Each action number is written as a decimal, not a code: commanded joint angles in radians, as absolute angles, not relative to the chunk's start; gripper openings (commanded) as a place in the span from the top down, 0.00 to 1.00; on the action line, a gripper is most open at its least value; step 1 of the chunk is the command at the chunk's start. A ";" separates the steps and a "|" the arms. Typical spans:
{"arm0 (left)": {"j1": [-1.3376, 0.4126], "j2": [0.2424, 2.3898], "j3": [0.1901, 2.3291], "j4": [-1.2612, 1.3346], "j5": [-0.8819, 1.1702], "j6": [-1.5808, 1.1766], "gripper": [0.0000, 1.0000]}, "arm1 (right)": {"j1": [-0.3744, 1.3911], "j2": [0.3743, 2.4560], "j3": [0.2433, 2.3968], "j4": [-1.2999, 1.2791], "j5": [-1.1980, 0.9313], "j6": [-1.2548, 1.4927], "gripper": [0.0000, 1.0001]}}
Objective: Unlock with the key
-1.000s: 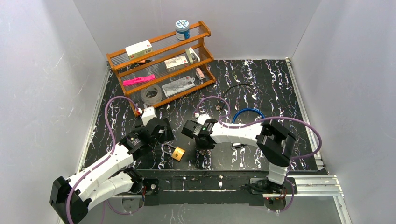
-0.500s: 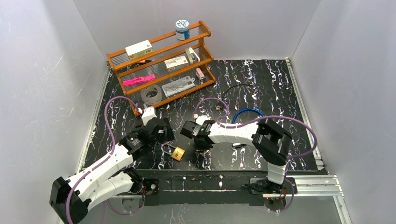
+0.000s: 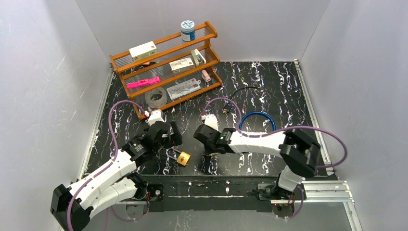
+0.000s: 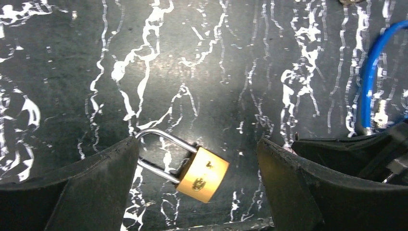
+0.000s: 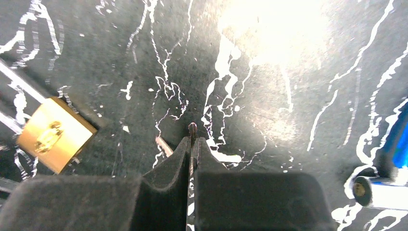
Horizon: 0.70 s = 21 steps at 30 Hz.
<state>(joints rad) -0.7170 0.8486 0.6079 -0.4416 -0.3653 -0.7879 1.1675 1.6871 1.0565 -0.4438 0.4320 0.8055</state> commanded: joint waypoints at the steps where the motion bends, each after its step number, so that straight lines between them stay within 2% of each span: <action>1: -0.715 0.814 0.594 -0.352 -0.284 -0.770 0.11 | 1.169 1.524 0.964 -0.188 0.520 0.621 0.96; 6: -0.715 0.807 0.612 -0.236 -0.161 -0.745 0.09 | 1.169 1.401 0.881 -0.025 0.542 0.491 0.95; 14: -0.715 0.866 0.645 -0.077 -0.005 -0.798 0.09 | 1.169 1.268 0.839 0.073 0.494 0.419 0.95; 16: -0.715 0.890 0.661 -0.042 0.047 -0.823 0.13 | 1.167 1.227 0.817 0.102 0.463 0.391 0.95; 21: -0.714 0.954 0.690 0.047 0.124 -0.875 0.33 | 1.168 1.171 0.812 0.092 0.401 0.337 0.94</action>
<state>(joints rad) -0.7170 0.9253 0.6411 -0.0502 0.0338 -0.8268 1.1671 1.2125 0.8127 0.0296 0.4519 0.4057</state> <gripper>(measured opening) 0.728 0.085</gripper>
